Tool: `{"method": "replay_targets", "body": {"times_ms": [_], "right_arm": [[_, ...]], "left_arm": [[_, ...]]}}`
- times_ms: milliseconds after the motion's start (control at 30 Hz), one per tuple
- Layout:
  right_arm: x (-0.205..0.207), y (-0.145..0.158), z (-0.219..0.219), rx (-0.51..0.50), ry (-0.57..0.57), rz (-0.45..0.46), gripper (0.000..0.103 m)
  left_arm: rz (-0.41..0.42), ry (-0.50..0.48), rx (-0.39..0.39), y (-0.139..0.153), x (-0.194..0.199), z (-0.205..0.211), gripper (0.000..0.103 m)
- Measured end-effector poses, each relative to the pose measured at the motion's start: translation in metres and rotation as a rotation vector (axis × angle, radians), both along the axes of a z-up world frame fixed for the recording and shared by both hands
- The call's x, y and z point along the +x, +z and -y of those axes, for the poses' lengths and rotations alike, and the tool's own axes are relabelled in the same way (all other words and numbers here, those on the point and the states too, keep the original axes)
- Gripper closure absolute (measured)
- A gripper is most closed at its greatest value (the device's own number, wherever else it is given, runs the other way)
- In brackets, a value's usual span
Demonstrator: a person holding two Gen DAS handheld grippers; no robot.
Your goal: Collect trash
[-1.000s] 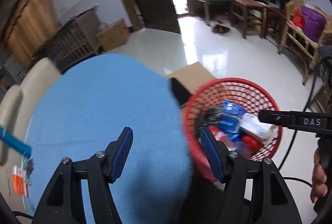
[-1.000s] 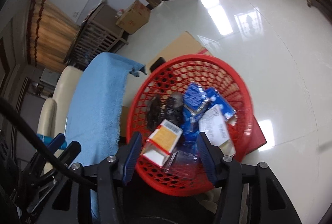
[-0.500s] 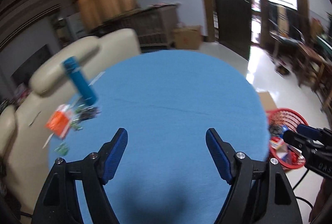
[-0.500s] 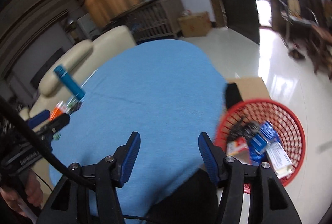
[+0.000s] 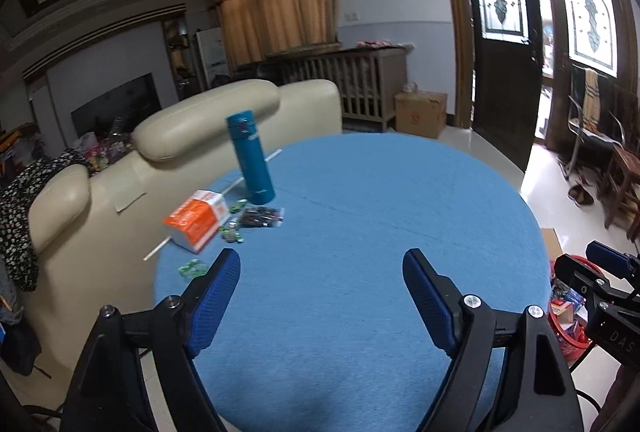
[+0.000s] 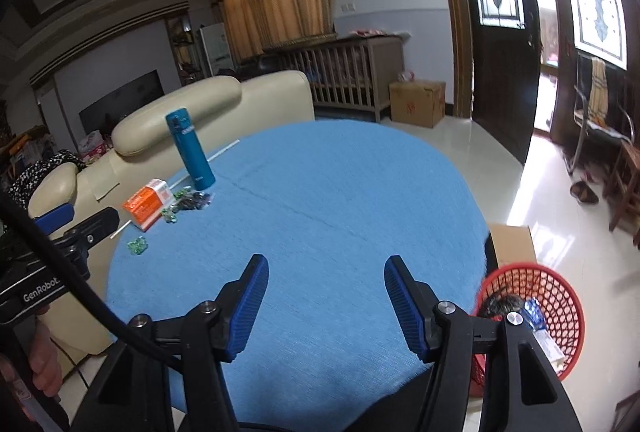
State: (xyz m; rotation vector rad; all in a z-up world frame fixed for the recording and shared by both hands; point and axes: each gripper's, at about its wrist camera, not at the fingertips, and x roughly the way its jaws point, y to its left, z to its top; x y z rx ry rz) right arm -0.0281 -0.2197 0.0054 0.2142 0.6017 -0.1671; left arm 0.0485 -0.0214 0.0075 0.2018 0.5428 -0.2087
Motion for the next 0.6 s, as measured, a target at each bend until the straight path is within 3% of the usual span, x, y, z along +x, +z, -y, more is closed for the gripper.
{"method": "replay_targets", "body": {"times_ms": [600], "right_arm": [[0.009, 0.007, -0.035, -0.023, 0.044, 0.017, 0.039]], "left_arm": [[0.043, 0.037, -0.02, 0.015, -0.013, -0.029, 0.019]]}}
